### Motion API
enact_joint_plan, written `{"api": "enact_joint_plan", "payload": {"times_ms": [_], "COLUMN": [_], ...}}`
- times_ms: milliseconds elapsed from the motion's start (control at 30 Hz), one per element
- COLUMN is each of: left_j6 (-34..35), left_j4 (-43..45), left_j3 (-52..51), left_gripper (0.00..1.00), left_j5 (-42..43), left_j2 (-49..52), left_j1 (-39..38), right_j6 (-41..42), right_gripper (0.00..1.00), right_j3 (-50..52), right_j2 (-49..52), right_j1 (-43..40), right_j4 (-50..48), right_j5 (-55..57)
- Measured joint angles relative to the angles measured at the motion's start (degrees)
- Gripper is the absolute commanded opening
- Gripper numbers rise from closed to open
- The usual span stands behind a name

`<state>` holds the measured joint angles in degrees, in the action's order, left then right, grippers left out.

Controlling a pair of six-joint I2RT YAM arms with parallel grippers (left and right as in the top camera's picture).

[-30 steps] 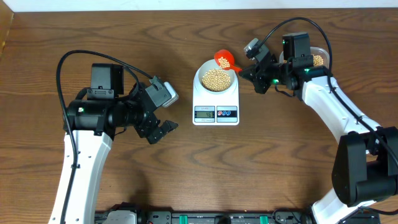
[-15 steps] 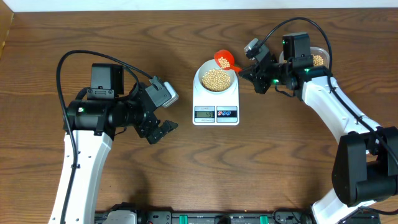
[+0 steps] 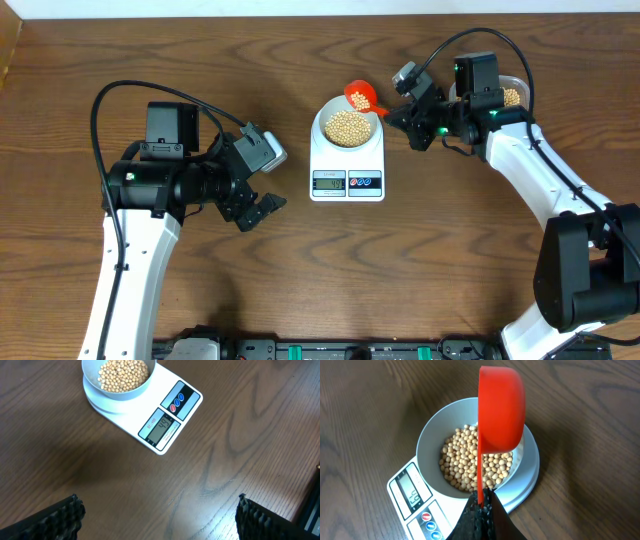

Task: Scoop item into bowl and weigh 50g on scale

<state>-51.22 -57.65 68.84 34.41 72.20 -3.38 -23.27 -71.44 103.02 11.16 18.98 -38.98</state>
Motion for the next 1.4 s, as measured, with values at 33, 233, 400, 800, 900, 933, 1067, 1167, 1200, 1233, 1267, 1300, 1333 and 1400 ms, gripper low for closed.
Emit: {"api": "enact_joint_plan", "payload": {"times_ms": [33, 233, 400, 800, 900, 933, 1067, 1167, 1200, 1233, 1267, 1300, 1333, 1400], "left_j6": [0.0, 0.0, 0.0, 0.0, 0.0, 0.0, 0.0, 0.0, 0.0, 0.0, 0.0, 0.0, 0.0, 0.0], "left_j4": [0.0, 0.0, 0.0, 0.0, 0.0, 0.0, 0.0, 0.0, 0.0, 0.0, 0.0, 0.0, 0.0, 0.0], "left_j3": [0.0, 0.0, 0.0, 0.0, 0.0, 0.0, 0.0, 0.0, 0.0, 0.0, 0.0, 0.0, 0.0, 0.0], "left_gripper": [0.99, 0.99, 0.99, 0.99, 0.99, 0.99, 0.99, 0.99, 0.99, 0.99, 0.99, 0.99, 0.99, 0.99], "left_j5": [0.0, 0.0, 0.0, 0.0, 0.0, 0.0, 0.0, 0.0, 0.0, 0.0, 0.0, 0.0, 0.0, 0.0], "left_j2": [0.0, 0.0, 0.0, 0.0, 0.0, 0.0, 0.0, 0.0, 0.0, 0.0, 0.0, 0.0, 0.0, 0.0], "left_j1": [0.0, 0.0, 0.0, 0.0, 0.0, 0.0, 0.0, 0.0, 0.0, 0.0, 0.0, 0.0, 0.0, 0.0], "right_j6": [0.0, 0.07, 0.22, 0.24, 1.73, 2.91, 8.04, 12.61, 13.51, 14.91, 16.22, 17.33, 18.16, 19.02], "right_gripper": [0.01, 0.01, 0.01, 0.01, 0.01, 0.01, 0.01, 0.01, 0.01, 0.01, 0.01, 0.01, 0.01, 0.01], "right_j3": [0.0, 0.0, 0.0, 0.0, 0.0, 0.0, 0.0, 0.0, 0.0, 0.0, 0.0, 0.0, 0.0, 0.0], "right_j2": [0.0, 0.0, 0.0, -0.46, -0.68, -0.76, -0.79, -0.79, -0.79, -0.79, -0.79, -0.79, -0.79, -0.79], "right_j1": [0.0, 0.0, 0.0, 0.0, 0.0, 0.0, -0.04, -0.35, -0.52, -0.83, -1.25, -1.77, -2.19, -3.06], "right_j4": [0.0, -0.22, 0.57, 1.49, 1.53, 1.53, 1.6, 1.6, 1.6, 1.57, 1.57, 1.57, 1.55, 1.53], "right_j5": [0.0, -1.97, -1.62, -0.35, -0.9, -1.18, -3.41, -7.74, -8.5, -9.77, -10.93, -11.82, -12.46, -13.16]}}
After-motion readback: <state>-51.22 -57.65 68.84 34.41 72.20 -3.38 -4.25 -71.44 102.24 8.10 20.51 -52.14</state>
